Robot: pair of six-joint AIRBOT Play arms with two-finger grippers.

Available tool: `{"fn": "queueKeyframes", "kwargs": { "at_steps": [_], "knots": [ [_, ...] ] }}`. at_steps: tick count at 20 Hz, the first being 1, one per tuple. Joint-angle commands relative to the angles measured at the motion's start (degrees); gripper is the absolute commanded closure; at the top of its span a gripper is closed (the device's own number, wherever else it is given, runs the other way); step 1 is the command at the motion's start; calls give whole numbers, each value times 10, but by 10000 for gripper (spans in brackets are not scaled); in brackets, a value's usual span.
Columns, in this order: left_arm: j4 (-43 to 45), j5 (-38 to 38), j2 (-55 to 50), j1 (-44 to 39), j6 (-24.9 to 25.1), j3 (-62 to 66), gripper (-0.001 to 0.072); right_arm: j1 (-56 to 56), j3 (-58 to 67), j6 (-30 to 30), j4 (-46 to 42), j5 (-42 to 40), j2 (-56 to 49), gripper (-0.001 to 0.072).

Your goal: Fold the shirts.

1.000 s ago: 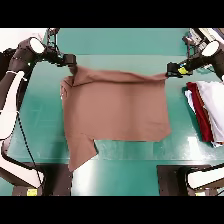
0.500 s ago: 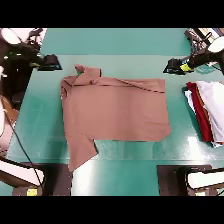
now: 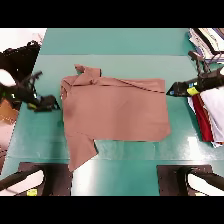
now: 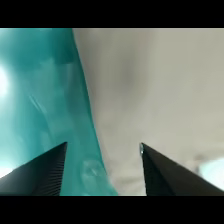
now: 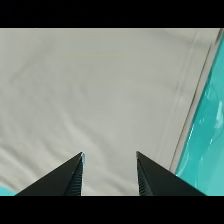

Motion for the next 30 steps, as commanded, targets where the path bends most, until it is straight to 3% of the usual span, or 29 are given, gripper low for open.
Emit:
{"fn": "queueKeyframes", "kwargs": {
  "at_steps": [1,9,10,11,12,14,20,24,28,29,30],
  "knots": [
    [-63,42,88,1,19,-169,168,0,-73,0,0,-8,63,329],
    [-120,92,106,1,47,-277,170,0,-125,11,-1,-1,118,329],
    [-119,92,106,1,47,-278,214,0,-136,13,-2,0,123,329],
    [-119,93,106,1,49,-279,469,0,-148,22,-2,1,129,329],
    [-119,99,106,1,54,-278,637,0,-165,28,-2,1,135,329],
    [-123,104,106,1,57,-277,686,-3,-209,45,-5,3,146,329],
    [-123,97,106,1,61,-236,682,-96,-350,62,28,50,149,322],
    [-123,99,106,1,61,-229,681,-100,-422,61,111,-25,149,328],
    [-123,99,106,1,61,-229,681,-47,-433,61,126,-83,135,351],
    [-123,98,106,1,61,-229,681,-38,-433,61,131,-86,120,381],
    [-123,95,106,1,61,-229,681,-30,-432,60,131,-88,105,479]
  ]
}}
